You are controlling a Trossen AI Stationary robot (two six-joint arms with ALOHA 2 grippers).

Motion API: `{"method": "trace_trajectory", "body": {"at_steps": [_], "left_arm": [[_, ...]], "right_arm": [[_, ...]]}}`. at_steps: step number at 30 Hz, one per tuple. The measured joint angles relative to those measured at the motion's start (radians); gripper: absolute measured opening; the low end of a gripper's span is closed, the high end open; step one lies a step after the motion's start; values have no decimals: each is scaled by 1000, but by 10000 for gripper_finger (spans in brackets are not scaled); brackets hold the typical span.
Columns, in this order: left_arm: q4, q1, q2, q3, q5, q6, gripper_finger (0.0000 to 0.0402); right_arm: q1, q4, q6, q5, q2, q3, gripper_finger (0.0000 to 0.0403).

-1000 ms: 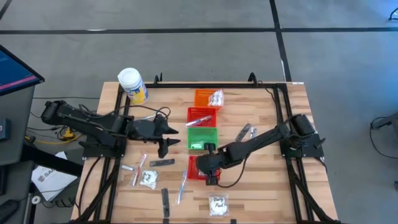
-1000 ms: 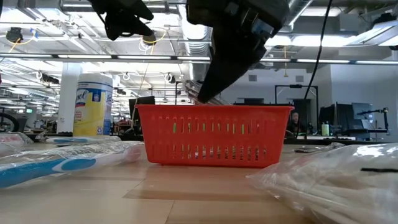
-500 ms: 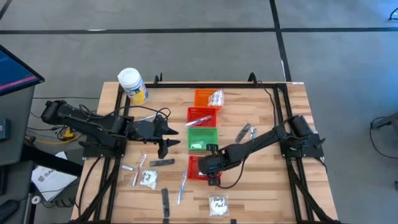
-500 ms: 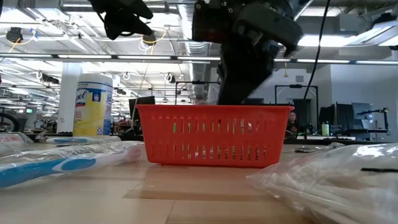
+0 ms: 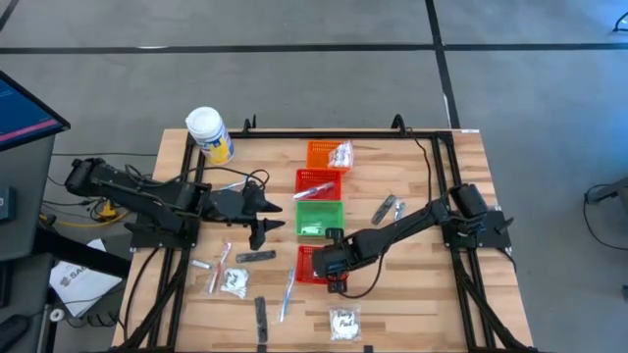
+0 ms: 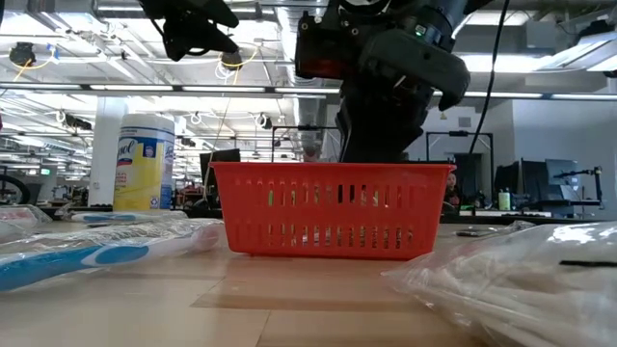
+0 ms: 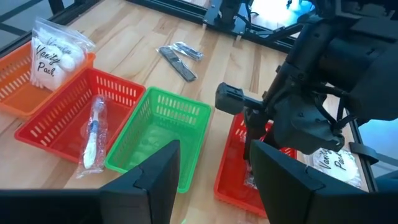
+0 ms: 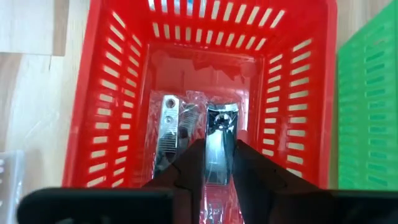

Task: Pick & Place Travel size toiletries
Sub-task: Put the silver nail clipper into the bottom red basket, then adjust the black comb

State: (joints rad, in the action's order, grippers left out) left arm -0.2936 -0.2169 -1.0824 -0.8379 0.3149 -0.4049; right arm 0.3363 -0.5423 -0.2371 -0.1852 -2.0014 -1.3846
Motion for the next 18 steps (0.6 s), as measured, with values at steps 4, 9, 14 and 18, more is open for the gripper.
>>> {"method": "trace_trajectory", "body": {"at_steps": [4,9,14,18], "left_arm": [[4,0,0,0,0,0,186],[4,0,0,0,0,0,186],[4,0,0,0,0,0,186],[5,0,0,0,2,5,186]], "right_arm": [[0,-2,0,0,0,0,94],[0,-3,8,0,0,0,123],[0,-16,15,0,0,-14,144],[0,-48,57,1,1,-58,149]]}}
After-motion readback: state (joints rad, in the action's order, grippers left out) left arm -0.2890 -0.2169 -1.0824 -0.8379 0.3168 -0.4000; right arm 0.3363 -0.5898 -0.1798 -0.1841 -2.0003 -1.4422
